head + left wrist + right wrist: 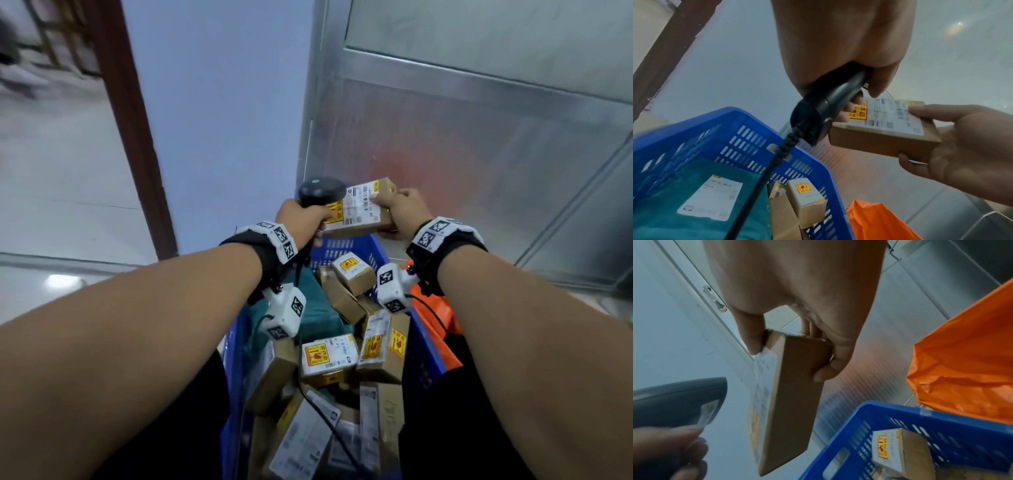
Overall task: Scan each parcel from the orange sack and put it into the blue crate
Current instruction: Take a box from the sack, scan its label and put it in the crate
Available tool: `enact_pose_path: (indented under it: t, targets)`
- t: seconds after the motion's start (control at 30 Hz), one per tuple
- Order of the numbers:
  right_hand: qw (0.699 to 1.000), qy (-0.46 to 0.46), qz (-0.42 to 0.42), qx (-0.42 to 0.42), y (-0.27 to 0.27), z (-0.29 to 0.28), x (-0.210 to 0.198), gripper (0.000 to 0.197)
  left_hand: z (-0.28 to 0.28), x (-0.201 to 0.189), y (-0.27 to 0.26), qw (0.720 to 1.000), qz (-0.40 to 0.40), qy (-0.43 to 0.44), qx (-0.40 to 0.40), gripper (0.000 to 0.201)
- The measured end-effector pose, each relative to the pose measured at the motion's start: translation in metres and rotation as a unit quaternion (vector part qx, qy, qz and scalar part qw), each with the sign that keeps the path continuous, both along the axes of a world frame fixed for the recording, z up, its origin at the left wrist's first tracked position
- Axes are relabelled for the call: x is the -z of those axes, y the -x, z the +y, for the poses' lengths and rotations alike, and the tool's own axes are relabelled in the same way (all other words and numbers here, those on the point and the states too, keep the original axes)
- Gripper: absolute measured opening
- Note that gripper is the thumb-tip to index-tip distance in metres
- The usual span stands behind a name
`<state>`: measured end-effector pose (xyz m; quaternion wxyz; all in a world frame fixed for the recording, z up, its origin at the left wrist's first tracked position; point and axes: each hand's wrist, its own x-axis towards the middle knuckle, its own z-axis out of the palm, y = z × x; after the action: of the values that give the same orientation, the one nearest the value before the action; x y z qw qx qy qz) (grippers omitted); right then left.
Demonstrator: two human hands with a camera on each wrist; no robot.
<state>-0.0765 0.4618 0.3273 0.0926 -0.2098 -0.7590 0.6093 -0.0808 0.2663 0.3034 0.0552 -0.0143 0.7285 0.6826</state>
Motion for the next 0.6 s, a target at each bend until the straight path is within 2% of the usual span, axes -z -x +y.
enact_pose_path:
  t: [0.1, 0.27, 0.47, 0.6]
  targets:
    - [0.999, 0.033, 0.014, 0.018, 0.006, -0.005, -0.001, 0.056, -0.005, 0.002, -0.001, 0.999, -0.008, 0.005, 0.035, 0.014]
    - [0.997, 0.067, 0.028, 0.038, 0.000, 0.000, 0.004, 0.057, -0.009, 0.013, -0.011, 0.991, -0.074, 0.048, 0.103, 0.015]
    - [0.994, 0.094, 0.019, 0.046, -0.009, 0.025, 0.007, 0.044, 0.003, 0.002, -0.011, 0.984, -0.093, 0.000, 0.152, 0.018]
    - [0.994, 0.092, 0.007, 0.062, -0.012, 0.033, 0.008, 0.044, 0.010, -0.001, -0.014, 0.976, -0.125, -0.021, 0.178, 0.025]
